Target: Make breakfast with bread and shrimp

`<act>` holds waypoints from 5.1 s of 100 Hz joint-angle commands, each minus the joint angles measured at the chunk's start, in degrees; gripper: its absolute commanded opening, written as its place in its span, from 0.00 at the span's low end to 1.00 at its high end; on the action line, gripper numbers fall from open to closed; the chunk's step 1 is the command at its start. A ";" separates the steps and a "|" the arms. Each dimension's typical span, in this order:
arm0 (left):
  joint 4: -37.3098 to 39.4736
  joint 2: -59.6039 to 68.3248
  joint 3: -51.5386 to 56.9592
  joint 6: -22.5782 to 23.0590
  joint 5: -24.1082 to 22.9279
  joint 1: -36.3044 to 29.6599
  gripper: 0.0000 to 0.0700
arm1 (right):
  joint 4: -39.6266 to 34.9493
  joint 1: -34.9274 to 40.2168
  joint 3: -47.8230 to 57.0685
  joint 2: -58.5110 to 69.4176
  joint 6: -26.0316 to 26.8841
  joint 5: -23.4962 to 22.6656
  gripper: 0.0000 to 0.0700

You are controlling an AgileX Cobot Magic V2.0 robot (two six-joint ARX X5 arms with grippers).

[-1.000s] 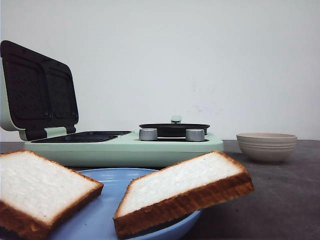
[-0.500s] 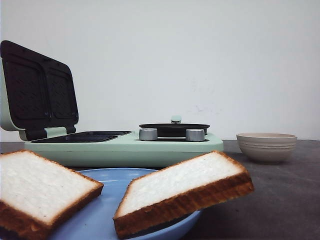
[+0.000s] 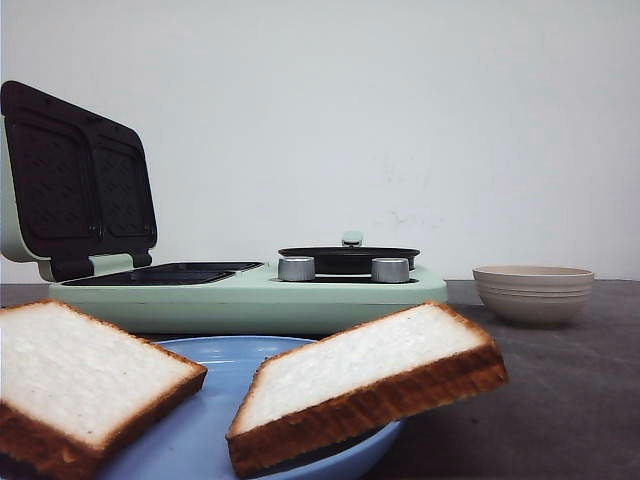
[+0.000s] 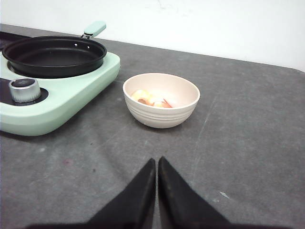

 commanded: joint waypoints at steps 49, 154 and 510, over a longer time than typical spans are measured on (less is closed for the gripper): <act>-0.31 -0.04 -0.92 0.50 0.15 0.04 0.00 | 0.72 0.04 -0.22 -0.02 0.83 -0.04 0.00; -0.28 -0.04 -0.92 0.52 0.15 0.04 0.00 | 0.72 0.04 -0.22 -0.02 0.37 0.00 0.00; -22.75 24.17 14.64 -41.29 33.14 -1.11 0.01 | -11.21 -0.11 17.33 28.70 35.76 -20.50 0.00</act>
